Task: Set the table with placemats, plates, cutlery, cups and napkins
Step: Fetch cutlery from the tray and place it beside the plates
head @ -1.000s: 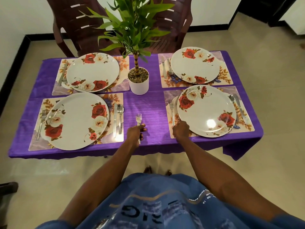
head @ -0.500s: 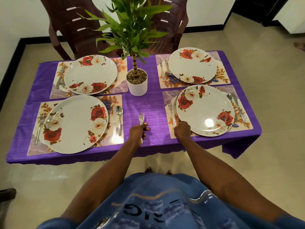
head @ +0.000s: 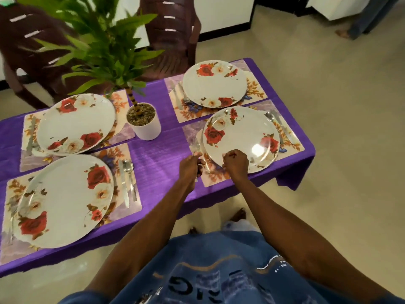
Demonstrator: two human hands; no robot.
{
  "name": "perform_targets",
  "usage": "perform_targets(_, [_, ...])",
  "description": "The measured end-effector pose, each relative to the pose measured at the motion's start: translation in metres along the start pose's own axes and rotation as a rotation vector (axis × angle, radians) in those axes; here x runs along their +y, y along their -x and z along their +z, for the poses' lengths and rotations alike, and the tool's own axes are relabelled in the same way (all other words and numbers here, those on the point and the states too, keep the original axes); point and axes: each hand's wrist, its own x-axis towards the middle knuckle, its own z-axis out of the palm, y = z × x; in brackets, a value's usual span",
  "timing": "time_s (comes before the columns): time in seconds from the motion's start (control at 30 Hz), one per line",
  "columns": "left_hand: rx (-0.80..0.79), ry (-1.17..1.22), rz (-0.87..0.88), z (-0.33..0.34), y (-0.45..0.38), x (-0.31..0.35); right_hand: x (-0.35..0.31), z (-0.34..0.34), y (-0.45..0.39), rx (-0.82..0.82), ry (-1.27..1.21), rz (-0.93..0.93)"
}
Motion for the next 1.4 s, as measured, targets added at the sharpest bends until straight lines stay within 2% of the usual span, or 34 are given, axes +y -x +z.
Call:
perform_targets(0.07, [-0.07, -0.043, 0.015, 0.031, -0.003, 0.002, -0.002, -0.02, -0.014, 0.04, -0.116, 0.03])
perform_targets(0.27, [-0.272, -0.118, 0.012, 0.13, -0.016, 0.003, 0.004, -0.087, -0.077, 0.16, -0.205, 0.078])
perform_targets(0.37, [-0.36, -0.141, 0.03, 0.206, -0.021, -0.002, 0.017, -0.142, -0.125, 0.223, -0.261, 0.123])
perform_targets(0.47, [-0.403, -0.101, -0.044, 0.293, -0.022, -0.012, 0.033, -0.207, -0.172, 0.25, -0.276, 0.141])
perform_targets(0.57, [-0.38, -0.04, -0.1, 0.388, -0.021, -0.026, 0.047, -0.284, -0.211, 0.214, -0.292, 0.169])
perform_targets(0.7, [-0.409, -0.113, -0.125, 0.494, -0.016, -0.041, 0.06, -0.373, -0.254, 0.153, -0.306, 0.181])
perform_targets(0.87, [-0.447, -0.201, -0.119, 0.587, -0.022, -0.044, 0.081, -0.443, -0.3, 0.134, -0.29, 0.228])
perform_targets(1.13, [-0.396, -0.219, -0.135, 0.676, -0.066, -0.036, 0.09, -0.489, -0.382, -0.006, -0.258, 0.292])
perform_targets(1.4, [-0.221, -0.138, -0.141, 0.743, -0.156, -0.002, 0.046, -0.498, -0.511, -0.243, -0.107, 0.232])
